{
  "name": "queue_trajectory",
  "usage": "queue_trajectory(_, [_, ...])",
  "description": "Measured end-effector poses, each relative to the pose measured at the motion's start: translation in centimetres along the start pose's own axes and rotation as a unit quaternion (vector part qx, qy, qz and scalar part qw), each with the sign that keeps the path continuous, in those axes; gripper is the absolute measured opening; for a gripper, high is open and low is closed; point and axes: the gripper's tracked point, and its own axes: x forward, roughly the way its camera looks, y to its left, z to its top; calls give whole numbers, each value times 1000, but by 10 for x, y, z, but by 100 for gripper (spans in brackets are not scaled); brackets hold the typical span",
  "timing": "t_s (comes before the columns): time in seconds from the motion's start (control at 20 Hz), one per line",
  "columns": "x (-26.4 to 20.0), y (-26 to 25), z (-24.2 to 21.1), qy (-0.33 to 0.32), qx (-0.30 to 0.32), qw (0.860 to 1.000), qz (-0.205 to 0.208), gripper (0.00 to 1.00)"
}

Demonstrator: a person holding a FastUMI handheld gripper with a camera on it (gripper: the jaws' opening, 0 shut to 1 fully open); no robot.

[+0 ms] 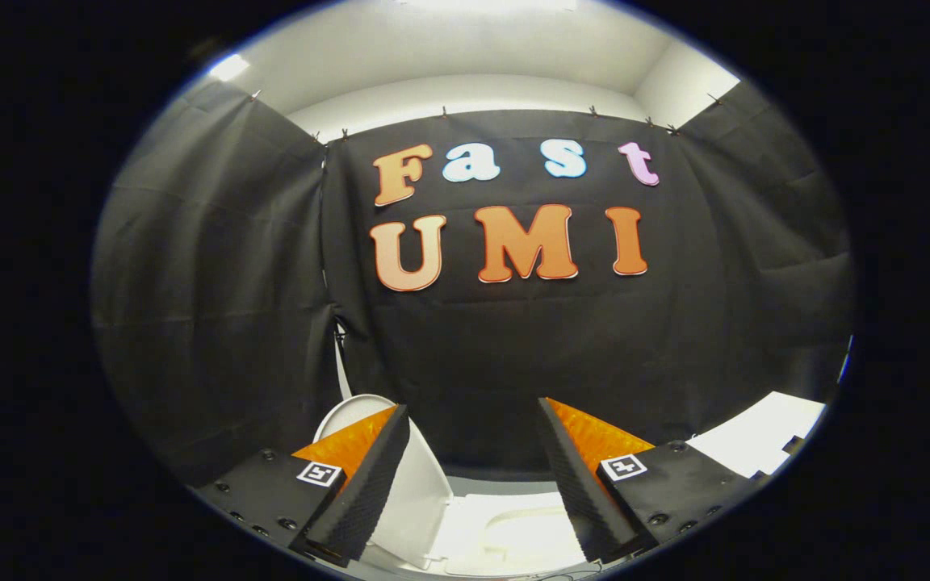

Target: Open the toilet lid.

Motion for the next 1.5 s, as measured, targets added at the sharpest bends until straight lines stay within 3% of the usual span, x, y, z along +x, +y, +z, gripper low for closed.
queue_trajectory(0.65, [-7, -91, 12, 11, -42, 999, -21, 100])
queue_trajectory(1.5, [-11, -118, 3, 23, -18, 999, -44, 100])
